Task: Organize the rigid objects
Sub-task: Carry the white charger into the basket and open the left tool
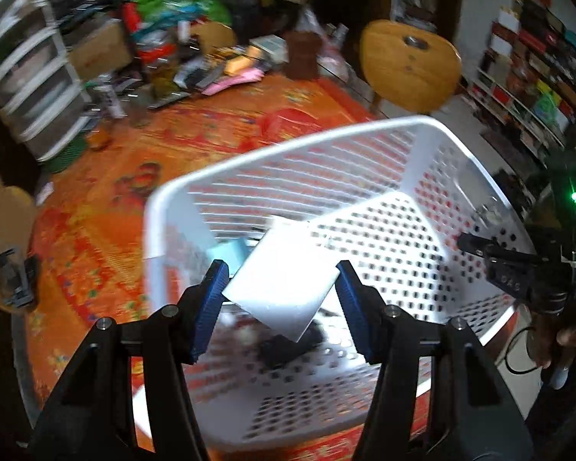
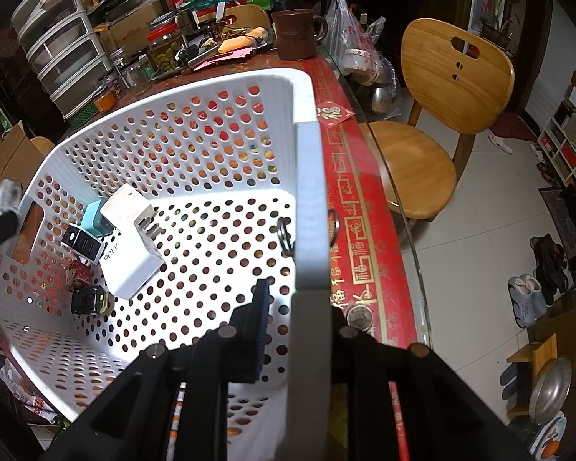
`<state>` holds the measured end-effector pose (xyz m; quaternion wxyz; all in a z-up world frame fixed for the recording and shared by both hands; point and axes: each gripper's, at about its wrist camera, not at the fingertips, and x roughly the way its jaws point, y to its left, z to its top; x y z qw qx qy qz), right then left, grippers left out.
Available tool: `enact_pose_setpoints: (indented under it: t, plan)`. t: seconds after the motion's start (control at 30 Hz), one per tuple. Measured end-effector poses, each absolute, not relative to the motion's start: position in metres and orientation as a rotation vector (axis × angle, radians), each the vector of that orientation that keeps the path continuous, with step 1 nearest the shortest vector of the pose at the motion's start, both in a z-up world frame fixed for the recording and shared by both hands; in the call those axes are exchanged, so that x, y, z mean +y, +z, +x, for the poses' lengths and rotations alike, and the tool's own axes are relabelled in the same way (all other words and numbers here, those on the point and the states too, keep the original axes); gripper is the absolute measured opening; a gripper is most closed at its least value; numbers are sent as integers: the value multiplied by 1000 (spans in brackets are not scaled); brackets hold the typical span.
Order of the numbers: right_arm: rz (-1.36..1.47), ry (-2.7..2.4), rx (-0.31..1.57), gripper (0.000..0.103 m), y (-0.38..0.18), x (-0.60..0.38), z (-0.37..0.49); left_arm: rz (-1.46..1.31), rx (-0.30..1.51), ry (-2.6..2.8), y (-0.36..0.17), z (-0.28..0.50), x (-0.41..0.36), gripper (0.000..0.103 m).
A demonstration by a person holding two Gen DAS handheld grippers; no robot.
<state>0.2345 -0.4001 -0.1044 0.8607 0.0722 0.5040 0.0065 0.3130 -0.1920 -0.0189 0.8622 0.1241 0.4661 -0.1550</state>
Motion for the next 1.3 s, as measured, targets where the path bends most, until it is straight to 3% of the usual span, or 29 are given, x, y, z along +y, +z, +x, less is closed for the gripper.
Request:
enact_pose_setpoints:
  t: [0.37,0.83,0.9,1.07,1.3]
  plan:
    - [148,22,1058,19,-104,-401,236,356,1123,-324,-84,333,-249,55]
    - [148,23,1058,19,-104,-400,236,385,1130,-316,-84,336,-249,56]
    - [147,24,1058,19,-104,-401,236,370,1131,-318,-84,338,-249,59]
    - [148,22,1059,19,-104,-400,236,372,1087,-323,-75,332,-246,86]
    - [147,18,1060,19,-105,-401,236,306,992,-278,-46,319,-212,91]
